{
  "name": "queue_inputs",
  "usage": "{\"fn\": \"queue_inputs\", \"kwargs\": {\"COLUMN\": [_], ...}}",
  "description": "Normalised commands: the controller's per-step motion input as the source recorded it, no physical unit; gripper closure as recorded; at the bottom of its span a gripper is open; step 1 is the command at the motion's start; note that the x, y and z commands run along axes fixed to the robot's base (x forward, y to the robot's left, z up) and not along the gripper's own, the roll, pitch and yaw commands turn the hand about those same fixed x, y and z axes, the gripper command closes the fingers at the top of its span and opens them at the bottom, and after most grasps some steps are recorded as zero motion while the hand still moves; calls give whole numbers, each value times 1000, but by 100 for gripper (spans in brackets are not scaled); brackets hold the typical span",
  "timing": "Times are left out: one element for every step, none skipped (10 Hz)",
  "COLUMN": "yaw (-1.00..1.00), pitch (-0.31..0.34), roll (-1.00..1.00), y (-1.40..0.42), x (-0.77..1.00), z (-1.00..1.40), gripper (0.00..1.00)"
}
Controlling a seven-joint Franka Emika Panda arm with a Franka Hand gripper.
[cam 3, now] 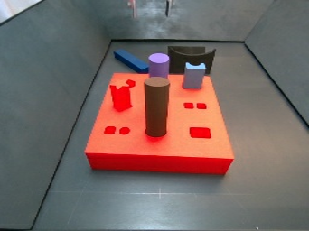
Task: Pick up the rectangle object. Move up. Place the rectangle object on the fixture. Regrasp the rectangle object. Move to above the board. Insert the rectangle object.
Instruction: Pick up the rectangle object.
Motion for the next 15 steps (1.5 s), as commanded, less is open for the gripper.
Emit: {"fn": "queue_inputs", "kwargs": {"yaw": [900, 891, 874, 714, 586, 446, 249, 166, 54, 0, 0, 0, -3, 0, 0], "pitch": [-3, 0, 0, -86, -274, -331, -369, -324, -196, -6, 24, 69, 61, 11, 0], "roll": [54, 81, 63, 10, 41, 116, 109, 150, 141, 106, 77, 76, 41, 20, 0], "y": [-103, -140, -214, -274, -286, -229, -46, 0, 46, 137, 126, 143, 94, 31, 43], "x": [0, -11, 0, -86, -337, -386, -397, -343, -180, -89, -37, -57, -129, -240, -271], "z": [-1000, -1000, -894, -763, -651, -520, -511, -557, -483, -286, -174, -109, -109, -114, -120], "gripper": [0, 0, 0, 0, 0, 0, 0, 0, 0, 0, 0, 0, 0, 0, 0]}}
